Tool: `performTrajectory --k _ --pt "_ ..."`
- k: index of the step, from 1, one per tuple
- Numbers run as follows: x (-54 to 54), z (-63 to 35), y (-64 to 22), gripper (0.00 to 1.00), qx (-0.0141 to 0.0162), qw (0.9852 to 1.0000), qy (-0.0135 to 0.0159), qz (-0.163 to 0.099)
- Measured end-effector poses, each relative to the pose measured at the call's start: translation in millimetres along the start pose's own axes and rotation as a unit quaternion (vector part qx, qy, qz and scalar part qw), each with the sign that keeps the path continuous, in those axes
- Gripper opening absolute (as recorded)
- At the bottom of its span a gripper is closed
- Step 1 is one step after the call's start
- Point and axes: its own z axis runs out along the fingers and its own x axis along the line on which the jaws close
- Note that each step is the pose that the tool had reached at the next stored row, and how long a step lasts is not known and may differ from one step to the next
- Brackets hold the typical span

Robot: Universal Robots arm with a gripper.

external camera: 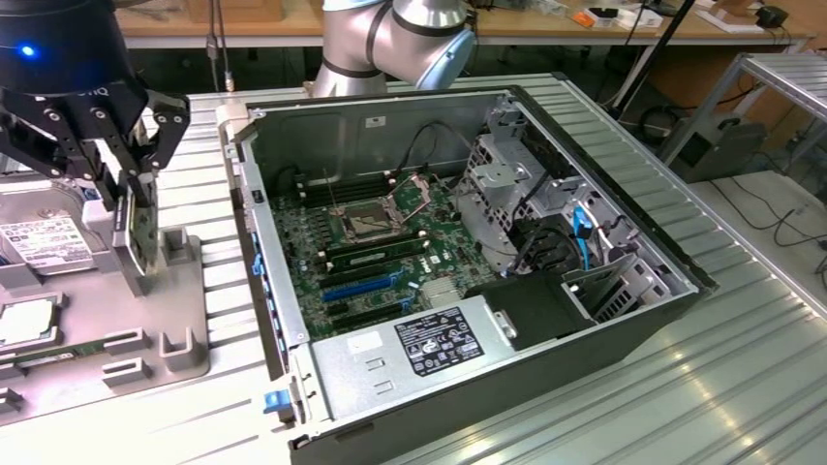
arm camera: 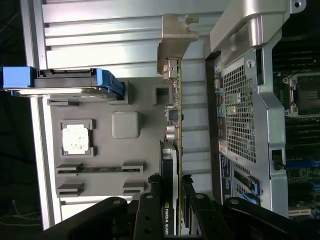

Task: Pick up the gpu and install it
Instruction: 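Pick up the gpu and move the gpu toward the slot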

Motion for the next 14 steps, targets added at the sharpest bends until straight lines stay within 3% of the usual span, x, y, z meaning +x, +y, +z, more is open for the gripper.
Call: performTrajectory --k 14 --pt "-0.1 -9.9 0.9 0.27 0.0003 1.0 0.0 0.0"
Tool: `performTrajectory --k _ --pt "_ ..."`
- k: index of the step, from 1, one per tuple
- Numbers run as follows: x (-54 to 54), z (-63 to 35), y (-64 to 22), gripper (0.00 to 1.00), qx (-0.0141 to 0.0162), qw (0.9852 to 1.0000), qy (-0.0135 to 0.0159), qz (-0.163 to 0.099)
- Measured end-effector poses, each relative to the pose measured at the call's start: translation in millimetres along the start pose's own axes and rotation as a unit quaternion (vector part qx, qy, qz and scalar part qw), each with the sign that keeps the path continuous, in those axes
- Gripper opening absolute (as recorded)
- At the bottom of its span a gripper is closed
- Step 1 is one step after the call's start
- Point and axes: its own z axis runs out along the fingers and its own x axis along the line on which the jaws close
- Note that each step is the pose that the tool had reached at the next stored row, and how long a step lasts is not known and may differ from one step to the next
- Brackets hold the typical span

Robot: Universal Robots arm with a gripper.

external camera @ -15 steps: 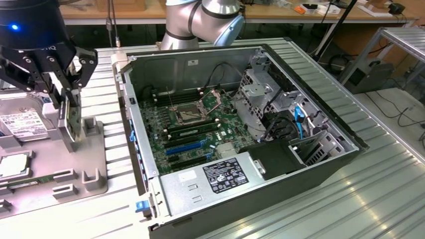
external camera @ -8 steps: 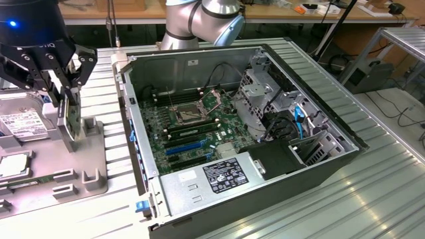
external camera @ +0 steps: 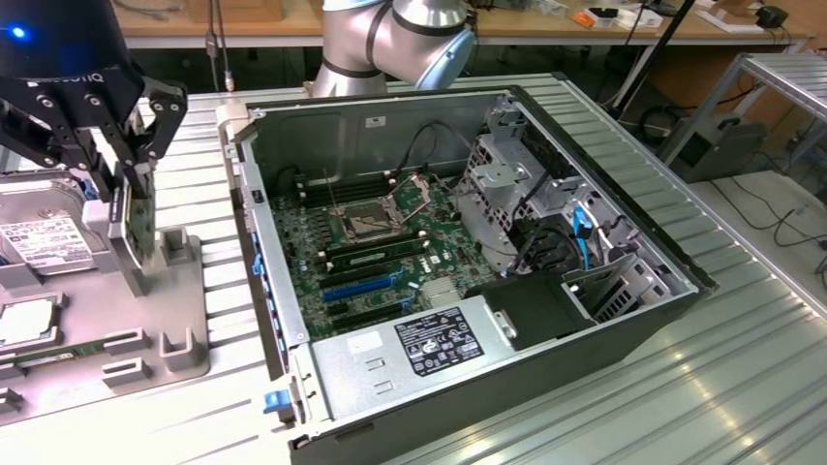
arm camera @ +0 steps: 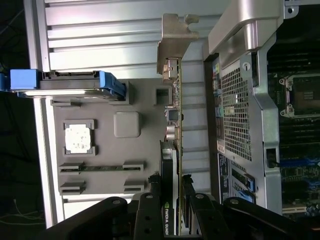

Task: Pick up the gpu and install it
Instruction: 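Pick up the gpu and move the gpu toward the slot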

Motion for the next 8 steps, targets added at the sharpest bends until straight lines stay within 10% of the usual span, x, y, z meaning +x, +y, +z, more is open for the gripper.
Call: performTrajectory --k 8 --pt "-0.1 -7.3 0.8 0.27 0.0011 1.0 0.0 0.0"
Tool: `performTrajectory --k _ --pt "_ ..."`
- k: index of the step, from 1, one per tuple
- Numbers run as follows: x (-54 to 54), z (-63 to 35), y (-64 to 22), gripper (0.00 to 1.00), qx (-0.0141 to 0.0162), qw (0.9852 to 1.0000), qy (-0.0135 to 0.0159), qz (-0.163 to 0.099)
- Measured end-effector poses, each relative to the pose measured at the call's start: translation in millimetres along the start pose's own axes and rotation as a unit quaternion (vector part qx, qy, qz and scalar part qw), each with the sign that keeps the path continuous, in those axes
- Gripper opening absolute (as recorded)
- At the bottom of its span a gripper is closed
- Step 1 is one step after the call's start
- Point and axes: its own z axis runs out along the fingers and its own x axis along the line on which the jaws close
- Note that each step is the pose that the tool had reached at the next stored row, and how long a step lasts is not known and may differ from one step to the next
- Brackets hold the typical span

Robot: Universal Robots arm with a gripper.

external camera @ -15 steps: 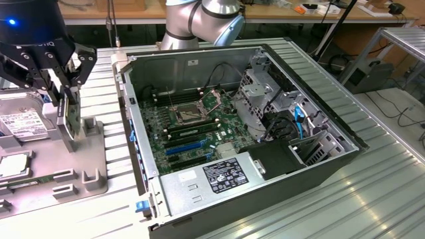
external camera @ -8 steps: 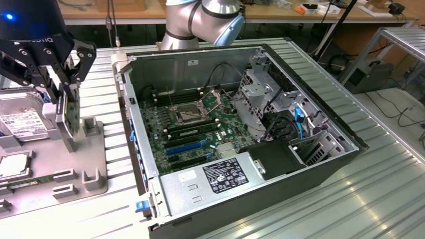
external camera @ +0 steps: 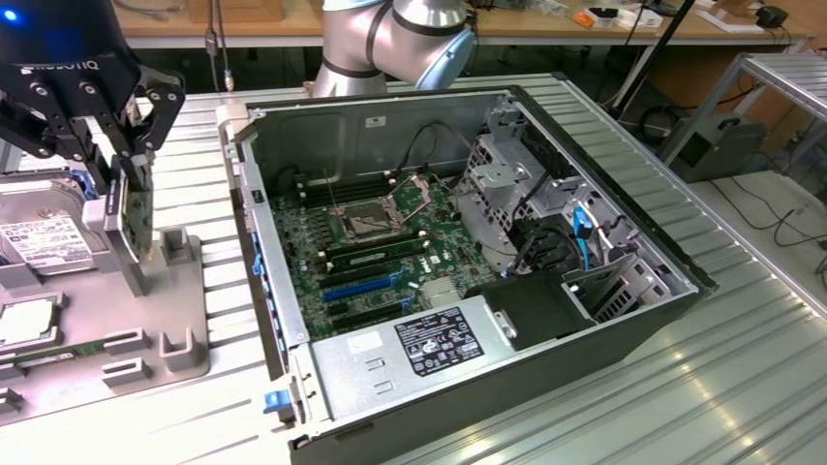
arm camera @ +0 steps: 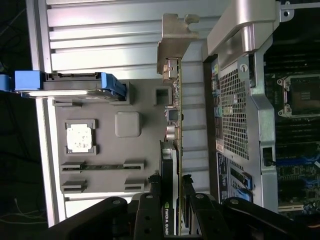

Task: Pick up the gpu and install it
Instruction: 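Pick up the gpu and move the gpu toward the slot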

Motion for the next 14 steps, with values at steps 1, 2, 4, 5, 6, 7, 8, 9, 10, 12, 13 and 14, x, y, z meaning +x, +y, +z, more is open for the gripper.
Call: performTrajectory --k 1,2,4,5,6,7,8,9,10,12,13,14 --pt "0.0 -0.8 0.1 0.27 0.0001 1.0 -0.0001 0.0" --pt "0.0 -1.9 0.2 0.27 0.0004 1.0 -0.0001 0.0" --pt "-0.1 -4.5 0.4 0.27 0.0009 1.0 -0.0001 0.0" --pt "-0.1 -5.7 0.4 0.27 0.001 1.0 -0.0001 0.0" --pt "-0.1 -7.1 0.5 0.27 0.0012 1.0 -0.0001 0.0" --pt "-0.1 -8.3 0.5 0.27 0.0013 1.0 -0.0001 0.0" --pt "-0.2 -9.7 0.5 0.27 0.0014 1.0 -0.0001 0.0" --pt "-0.2 -11.1 0.6 0.27 0.0015 1.0 -0.0002 0.0" --pt "-0.2 -11.9 0.6 0.27 0.0015 1.0 -0.0001 0.0" --pt "-0.2 -14.6 0.7 0.27 0.0016 1.0 -0.0001 0.0" --pt "-0.3 -15.9 0.8 0.27 0.0017 1.0 -0.0001 0.0" --pt "-0.3 -17.4 0.8 0.27 0.0017 1.0 -0.0001 0.0"
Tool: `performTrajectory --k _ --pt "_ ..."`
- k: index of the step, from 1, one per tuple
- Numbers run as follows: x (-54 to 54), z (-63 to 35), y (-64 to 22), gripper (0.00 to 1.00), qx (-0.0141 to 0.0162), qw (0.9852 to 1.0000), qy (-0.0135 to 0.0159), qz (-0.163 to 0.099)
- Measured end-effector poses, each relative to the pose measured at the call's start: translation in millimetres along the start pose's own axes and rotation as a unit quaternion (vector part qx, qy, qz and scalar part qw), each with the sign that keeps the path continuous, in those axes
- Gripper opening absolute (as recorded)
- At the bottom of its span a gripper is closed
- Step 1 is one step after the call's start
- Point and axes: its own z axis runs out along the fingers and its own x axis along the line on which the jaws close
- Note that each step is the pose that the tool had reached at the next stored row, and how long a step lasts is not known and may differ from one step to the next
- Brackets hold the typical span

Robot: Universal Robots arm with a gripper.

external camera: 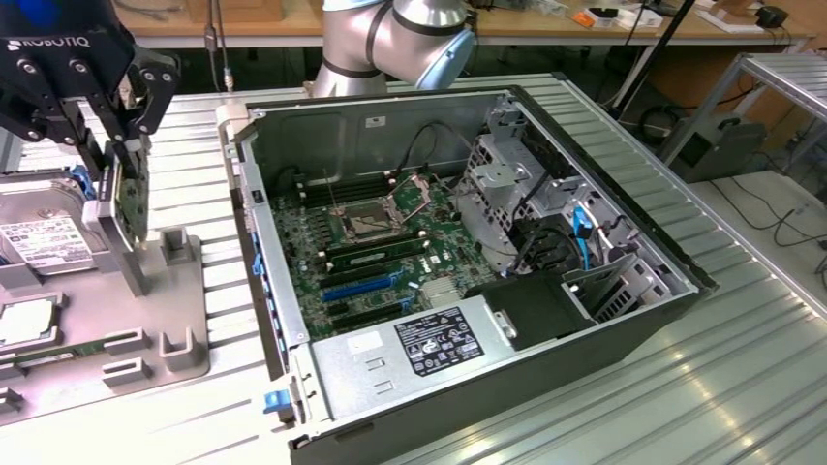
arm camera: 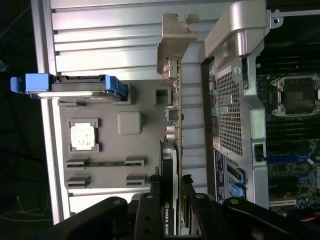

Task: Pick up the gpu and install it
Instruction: 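Pick up the gpu and move the gpu toward the slot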

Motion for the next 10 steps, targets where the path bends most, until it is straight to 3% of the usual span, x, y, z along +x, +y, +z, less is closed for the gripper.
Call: performTrajectory --k 10 --pt "-0.3 -13.1 0.2 0.27 0.0002 1.0 0.0 0.0"
